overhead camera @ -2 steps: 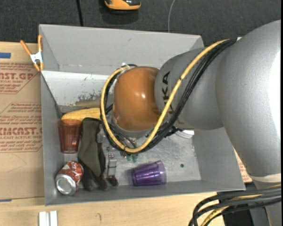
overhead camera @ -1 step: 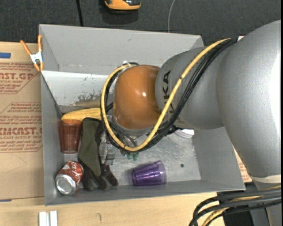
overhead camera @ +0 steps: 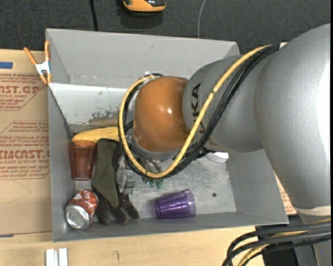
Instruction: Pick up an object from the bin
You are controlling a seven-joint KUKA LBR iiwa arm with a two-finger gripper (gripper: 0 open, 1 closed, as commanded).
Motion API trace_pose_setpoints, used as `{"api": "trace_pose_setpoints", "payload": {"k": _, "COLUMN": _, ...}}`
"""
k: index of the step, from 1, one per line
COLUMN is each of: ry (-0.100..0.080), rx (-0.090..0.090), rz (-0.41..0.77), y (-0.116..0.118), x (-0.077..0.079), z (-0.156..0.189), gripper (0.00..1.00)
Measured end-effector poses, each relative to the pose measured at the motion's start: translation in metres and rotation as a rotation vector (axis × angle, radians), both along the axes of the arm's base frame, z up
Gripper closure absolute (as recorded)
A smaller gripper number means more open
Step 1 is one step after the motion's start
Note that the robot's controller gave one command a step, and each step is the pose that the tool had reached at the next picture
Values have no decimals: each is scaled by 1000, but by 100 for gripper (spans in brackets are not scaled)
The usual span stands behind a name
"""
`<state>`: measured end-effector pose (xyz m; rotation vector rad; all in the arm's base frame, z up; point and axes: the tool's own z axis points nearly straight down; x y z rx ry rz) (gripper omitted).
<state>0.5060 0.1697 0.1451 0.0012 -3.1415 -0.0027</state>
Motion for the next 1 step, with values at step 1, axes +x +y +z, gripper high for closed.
{"api": "trace_pose_setpoints", "payload": {"k": 1, "ry": 4, "rx": -3, "rz": 114, "y": 10, "x": 22, "z": 11, "gripper": 100}}
